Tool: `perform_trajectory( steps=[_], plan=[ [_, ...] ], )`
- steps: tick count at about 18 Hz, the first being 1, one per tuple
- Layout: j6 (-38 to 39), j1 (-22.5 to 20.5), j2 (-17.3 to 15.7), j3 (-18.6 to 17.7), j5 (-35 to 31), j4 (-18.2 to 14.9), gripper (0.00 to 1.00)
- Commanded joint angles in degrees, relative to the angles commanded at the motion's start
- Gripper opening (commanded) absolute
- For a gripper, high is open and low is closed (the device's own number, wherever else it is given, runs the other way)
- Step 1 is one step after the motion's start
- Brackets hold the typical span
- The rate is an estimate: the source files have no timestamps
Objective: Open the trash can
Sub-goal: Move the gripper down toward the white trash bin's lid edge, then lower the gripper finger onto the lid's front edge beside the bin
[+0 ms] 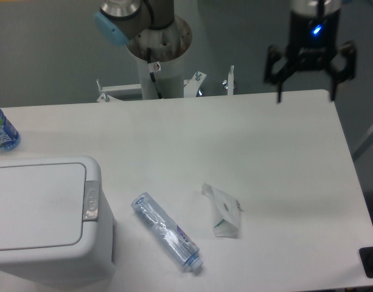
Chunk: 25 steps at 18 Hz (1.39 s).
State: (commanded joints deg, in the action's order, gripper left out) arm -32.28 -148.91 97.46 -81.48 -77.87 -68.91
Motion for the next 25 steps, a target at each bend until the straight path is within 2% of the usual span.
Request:
perform_trajectory(
  steps=[3,6,9,12,14,25],
  plan=[
    [8.87,5.19,1.41,0.09,3.23,4.21,1.0],
    [14.34,7.66,2.46,0.0,9.48,4.66,1.0],
    [17.07,10.9,3.52,0.09,10.2,5.54,1.0],
    [20.06,13.89,5.54,0.26,10.2,10.88,1.0],
    [21.29,15.31,6.68,0.27,10.11,13.09,1.0],
    [22.79,19.0,8.36,-0.09,10.11,13.37,1.0]
  ],
)
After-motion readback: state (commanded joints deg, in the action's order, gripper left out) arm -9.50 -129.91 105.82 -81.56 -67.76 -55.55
